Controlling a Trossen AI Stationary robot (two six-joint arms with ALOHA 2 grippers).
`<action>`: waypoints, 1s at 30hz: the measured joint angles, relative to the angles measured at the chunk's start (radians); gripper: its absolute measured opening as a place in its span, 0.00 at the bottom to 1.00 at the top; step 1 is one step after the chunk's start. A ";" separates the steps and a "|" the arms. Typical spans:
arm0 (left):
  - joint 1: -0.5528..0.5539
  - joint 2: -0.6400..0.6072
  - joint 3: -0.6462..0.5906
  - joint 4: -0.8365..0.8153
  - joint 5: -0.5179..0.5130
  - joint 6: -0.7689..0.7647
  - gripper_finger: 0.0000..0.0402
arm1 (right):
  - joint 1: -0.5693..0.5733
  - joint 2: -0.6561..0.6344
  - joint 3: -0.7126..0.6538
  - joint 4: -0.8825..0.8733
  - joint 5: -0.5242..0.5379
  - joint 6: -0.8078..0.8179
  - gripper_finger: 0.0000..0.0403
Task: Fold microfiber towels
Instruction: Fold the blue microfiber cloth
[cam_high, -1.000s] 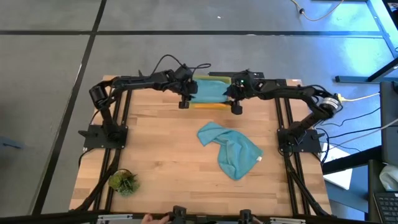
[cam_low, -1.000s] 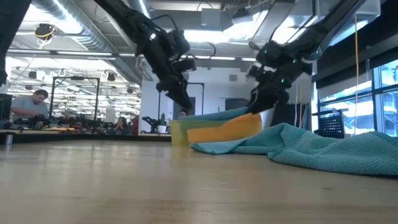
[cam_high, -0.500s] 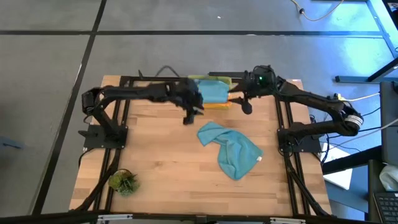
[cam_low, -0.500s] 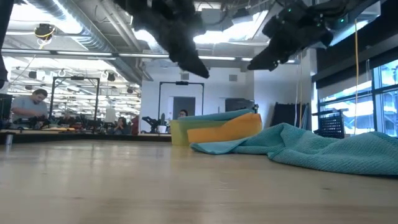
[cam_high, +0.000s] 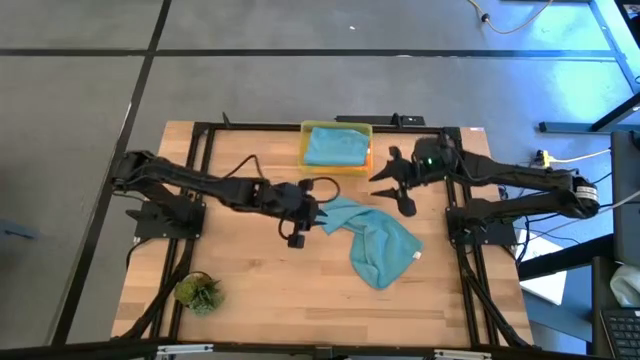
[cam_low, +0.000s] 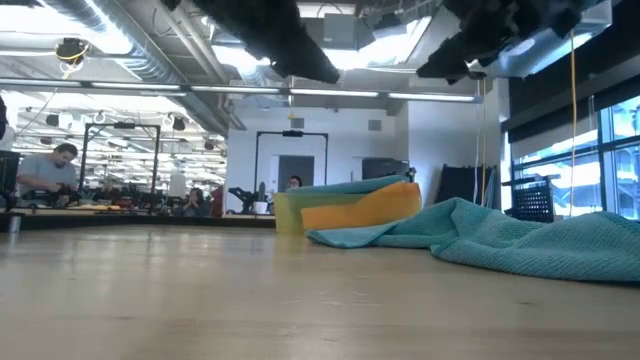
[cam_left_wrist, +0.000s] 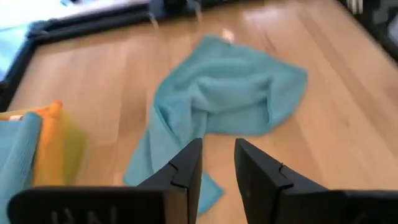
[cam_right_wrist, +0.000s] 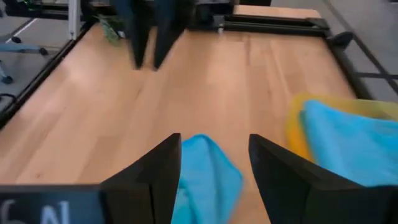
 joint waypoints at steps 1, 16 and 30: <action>-0.010 -0.013 -0.039 0.062 -0.008 -0.032 0.21 | 0.030 -0.011 -0.020 0.020 0.020 0.019 0.47; -0.219 0.093 -0.358 0.679 -0.213 -0.253 0.20 | 0.432 -0.063 -0.365 0.445 0.395 0.336 0.47; -0.160 0.374 -0.081 0.402 -0.238 -0.222 0.22 | 0.632 -0.062 -0.395 0.582 0.637 0.336 0.47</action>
